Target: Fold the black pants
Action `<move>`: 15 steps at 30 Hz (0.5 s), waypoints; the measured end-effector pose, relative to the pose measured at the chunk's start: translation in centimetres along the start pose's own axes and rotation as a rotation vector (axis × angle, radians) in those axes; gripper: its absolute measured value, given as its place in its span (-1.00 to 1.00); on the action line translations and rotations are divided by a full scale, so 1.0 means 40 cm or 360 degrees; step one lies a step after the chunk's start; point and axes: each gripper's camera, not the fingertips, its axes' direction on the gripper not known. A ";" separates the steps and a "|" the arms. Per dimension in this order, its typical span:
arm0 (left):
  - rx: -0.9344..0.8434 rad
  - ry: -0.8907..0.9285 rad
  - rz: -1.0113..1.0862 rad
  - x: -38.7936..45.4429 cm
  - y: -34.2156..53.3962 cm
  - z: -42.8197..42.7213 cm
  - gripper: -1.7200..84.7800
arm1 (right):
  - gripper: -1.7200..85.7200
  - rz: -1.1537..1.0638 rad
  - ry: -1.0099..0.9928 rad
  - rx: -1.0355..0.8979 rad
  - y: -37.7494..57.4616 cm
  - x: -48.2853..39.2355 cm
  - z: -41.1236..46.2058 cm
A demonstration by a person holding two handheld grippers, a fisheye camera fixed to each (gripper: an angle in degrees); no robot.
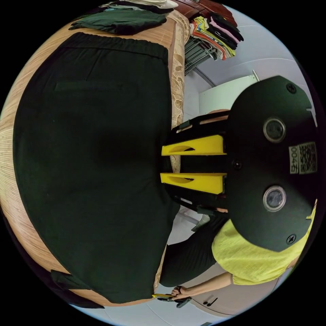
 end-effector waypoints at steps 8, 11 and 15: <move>0.0109 0.0255 -0.0024 -0.127 -0.004 -0.094 -0.91 | -0.77 0.0000 -0.0007 0.0015 0.027 -0.033 0.057; 0.0098 0.0414 -0.0121 -0.184 -0.013 -0.090 -0.89 | -0.77 0.0004 -0.0003 0.0024 0.043 -0.048 0.086; 0.0053 0.0609 -0.0235 -0.228 -0.032 -0.062 -0.88 | -0.77 0.0016 -0.0005 0.0051 0.073 -0.068 0.134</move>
